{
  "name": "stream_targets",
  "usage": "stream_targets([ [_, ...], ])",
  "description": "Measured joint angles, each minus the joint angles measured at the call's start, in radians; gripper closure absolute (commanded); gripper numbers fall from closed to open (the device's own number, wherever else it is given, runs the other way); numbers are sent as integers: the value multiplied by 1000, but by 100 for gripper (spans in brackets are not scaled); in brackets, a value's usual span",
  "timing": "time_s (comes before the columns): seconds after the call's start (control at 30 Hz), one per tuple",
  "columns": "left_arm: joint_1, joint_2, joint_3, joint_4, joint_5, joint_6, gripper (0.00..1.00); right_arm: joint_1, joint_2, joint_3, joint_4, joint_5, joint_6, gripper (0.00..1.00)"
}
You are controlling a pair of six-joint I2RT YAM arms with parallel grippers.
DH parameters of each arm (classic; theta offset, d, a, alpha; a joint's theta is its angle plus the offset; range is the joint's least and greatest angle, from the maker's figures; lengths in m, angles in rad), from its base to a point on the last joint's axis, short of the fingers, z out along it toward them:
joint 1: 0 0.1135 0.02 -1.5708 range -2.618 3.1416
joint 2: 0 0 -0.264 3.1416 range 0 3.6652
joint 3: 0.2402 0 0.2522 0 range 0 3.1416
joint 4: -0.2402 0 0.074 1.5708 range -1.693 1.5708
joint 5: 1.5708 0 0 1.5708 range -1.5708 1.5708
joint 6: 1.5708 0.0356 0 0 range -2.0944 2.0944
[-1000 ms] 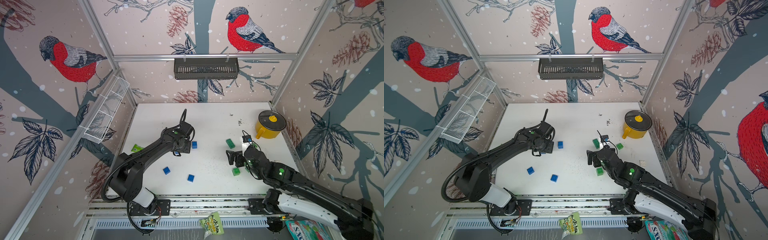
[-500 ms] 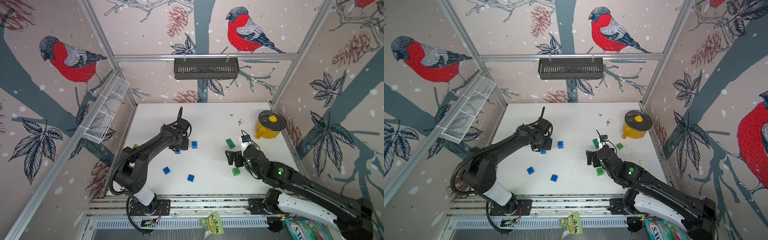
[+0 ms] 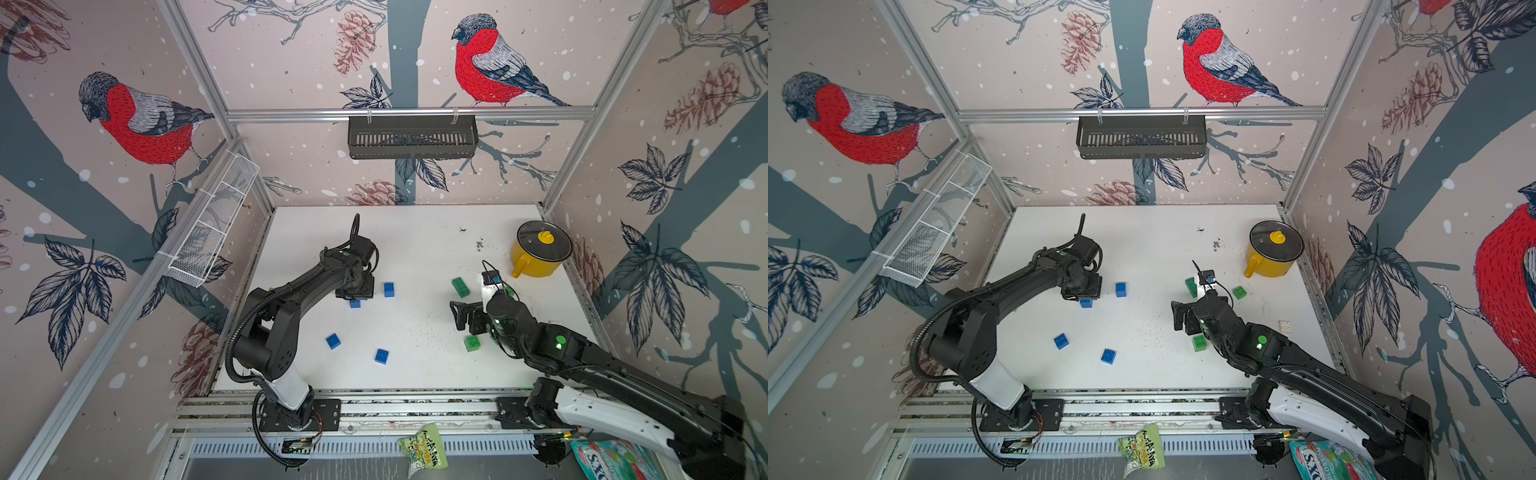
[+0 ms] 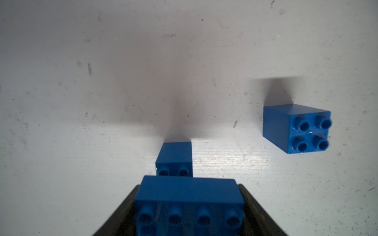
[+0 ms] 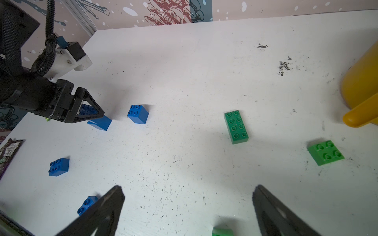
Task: Assemble the letter h with lego
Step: Assemble the lego brick with the lego brick.
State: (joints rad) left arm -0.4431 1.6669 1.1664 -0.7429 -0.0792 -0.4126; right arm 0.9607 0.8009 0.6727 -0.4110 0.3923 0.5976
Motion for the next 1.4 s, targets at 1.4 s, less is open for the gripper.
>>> stream_targets([
  [1.4, 0, 55, -14, 42, 25, 1, 48, 0, -8, -6, 1, -8, -2, 1],
])
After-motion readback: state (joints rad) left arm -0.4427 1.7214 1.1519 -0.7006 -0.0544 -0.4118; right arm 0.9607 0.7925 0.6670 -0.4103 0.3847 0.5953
